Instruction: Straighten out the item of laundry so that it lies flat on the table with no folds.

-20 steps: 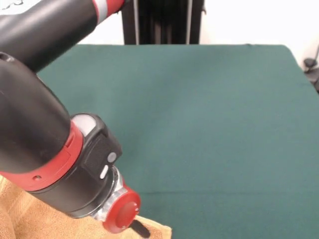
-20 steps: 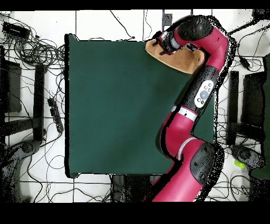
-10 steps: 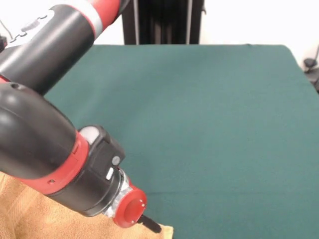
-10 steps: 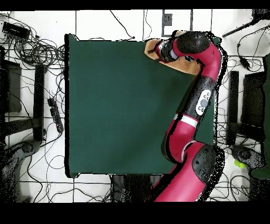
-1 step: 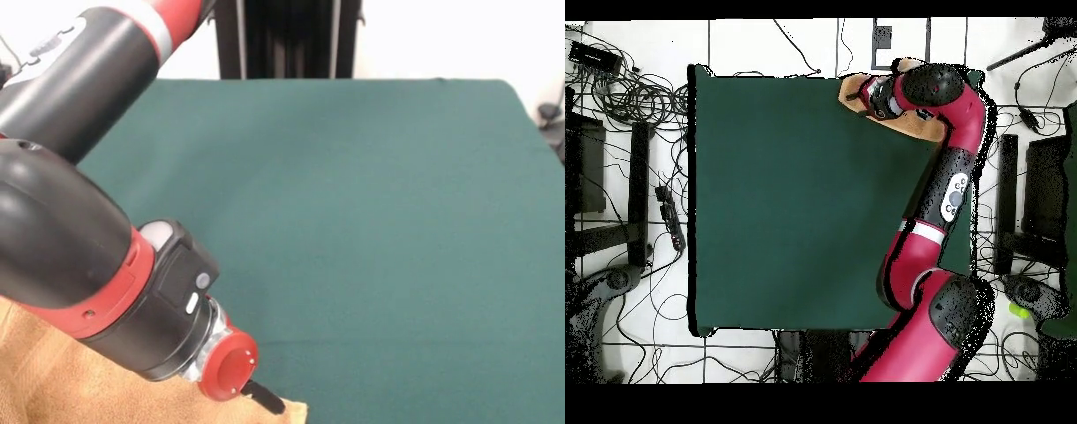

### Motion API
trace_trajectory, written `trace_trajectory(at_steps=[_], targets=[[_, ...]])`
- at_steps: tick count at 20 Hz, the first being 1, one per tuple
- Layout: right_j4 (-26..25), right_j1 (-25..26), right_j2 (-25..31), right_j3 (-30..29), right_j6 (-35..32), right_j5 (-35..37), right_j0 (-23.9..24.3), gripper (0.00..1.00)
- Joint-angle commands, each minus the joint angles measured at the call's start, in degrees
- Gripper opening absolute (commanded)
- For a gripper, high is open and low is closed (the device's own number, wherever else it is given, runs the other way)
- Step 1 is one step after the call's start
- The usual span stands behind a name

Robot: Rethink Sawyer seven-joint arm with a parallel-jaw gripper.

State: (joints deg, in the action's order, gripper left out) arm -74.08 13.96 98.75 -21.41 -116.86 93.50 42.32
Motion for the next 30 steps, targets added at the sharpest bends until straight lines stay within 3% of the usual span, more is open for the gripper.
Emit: trace_trajectory(at_steps=[1, 11, 12, 21, 30], targets=[[-13.03, 10.68, -15.93, 4.0, 14.72, -19.58, -5.03, 1.0], [-11.58, 11.67, -13.77, 6.16, 20.18, -17.46, -5.01, 1.0], [-11.37, 11.77, -13.67, 6.12, 20.3, -17.64, -4.88, 0.0], [-9.62, 11.86, -14.39, 4.99, 20.05, -19.04, -4.27, 0.0], [-0.02, 12.63, -17.26, -0.07, 12.96, -25.63, -2.05, 0.0]])
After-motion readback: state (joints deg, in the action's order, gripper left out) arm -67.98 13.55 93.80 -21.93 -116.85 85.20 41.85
